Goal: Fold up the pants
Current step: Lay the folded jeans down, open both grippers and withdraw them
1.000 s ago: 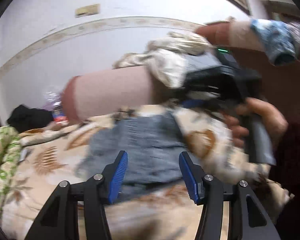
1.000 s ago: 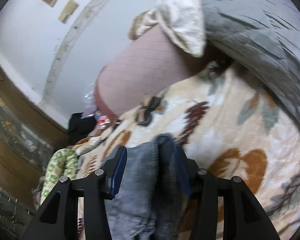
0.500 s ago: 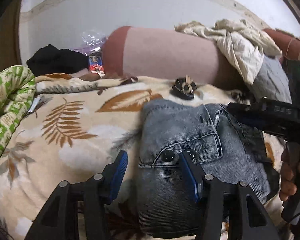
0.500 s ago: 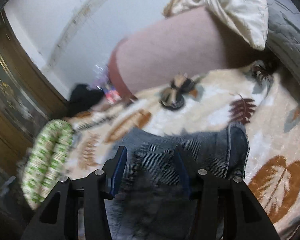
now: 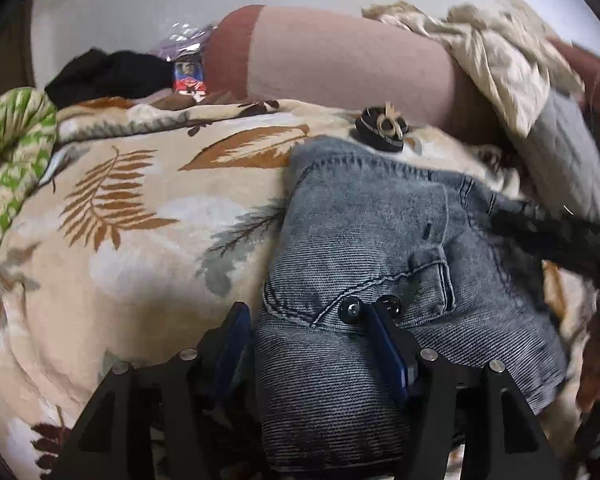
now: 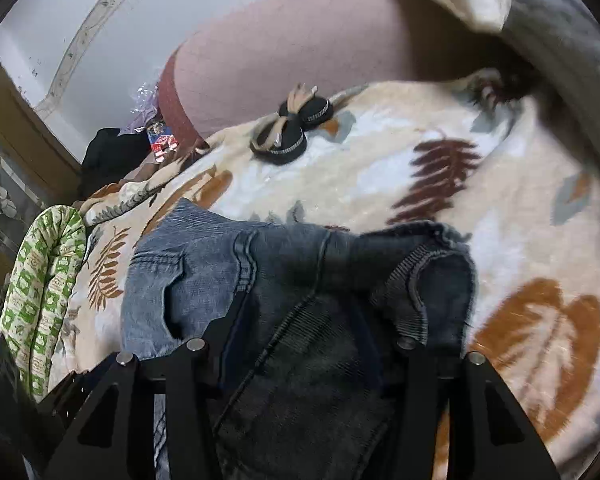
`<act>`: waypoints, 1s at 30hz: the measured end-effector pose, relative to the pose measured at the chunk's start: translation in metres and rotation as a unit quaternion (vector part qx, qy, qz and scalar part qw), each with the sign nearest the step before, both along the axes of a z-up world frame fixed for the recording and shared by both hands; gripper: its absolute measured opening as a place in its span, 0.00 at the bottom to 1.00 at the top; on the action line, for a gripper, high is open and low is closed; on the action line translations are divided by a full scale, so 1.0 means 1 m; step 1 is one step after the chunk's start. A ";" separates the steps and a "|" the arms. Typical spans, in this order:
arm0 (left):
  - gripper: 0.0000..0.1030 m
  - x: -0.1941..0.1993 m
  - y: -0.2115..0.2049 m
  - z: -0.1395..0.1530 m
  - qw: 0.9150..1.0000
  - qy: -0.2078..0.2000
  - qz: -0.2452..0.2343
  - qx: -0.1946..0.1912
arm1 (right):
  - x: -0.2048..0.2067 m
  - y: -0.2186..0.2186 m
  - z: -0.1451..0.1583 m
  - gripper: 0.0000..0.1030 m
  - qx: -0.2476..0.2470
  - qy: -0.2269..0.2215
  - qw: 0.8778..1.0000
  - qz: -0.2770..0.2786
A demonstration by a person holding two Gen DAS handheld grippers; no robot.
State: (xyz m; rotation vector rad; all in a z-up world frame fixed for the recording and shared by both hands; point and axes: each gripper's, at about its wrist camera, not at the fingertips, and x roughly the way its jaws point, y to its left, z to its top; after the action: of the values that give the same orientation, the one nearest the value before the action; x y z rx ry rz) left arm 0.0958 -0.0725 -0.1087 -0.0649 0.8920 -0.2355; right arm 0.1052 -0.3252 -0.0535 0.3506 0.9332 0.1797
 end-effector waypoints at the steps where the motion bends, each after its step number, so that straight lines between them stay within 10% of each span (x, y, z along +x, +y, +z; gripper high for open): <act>1: 0.62 -0.001 0.003 0.006 1.000 -0.003 0.001 -0.004 | -0.010 0.000 0.011 0.51 0.005 -0.013 1.000 0.005; 7: 0.63 -0.006 0.011 0.034 0.999 -0.043 0.007 0.010 | -0.061 0.017 0.047 0.55 -0.001 -0.049 0.998 0.039; 30: 0.70 -0.011 -0.007 -0.013 0.996 -0.010 -0.020 0.086 | -0.077 0.055 -0.023 0.56 -0.077 0.028 0.995 0.058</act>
State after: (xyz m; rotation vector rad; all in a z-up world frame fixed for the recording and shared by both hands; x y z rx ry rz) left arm 0.0848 -0.0797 -0.1215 0.1151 0.8910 -0.1945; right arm 0.0287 -0.2703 -0.0763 0.1598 1.0168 0.2030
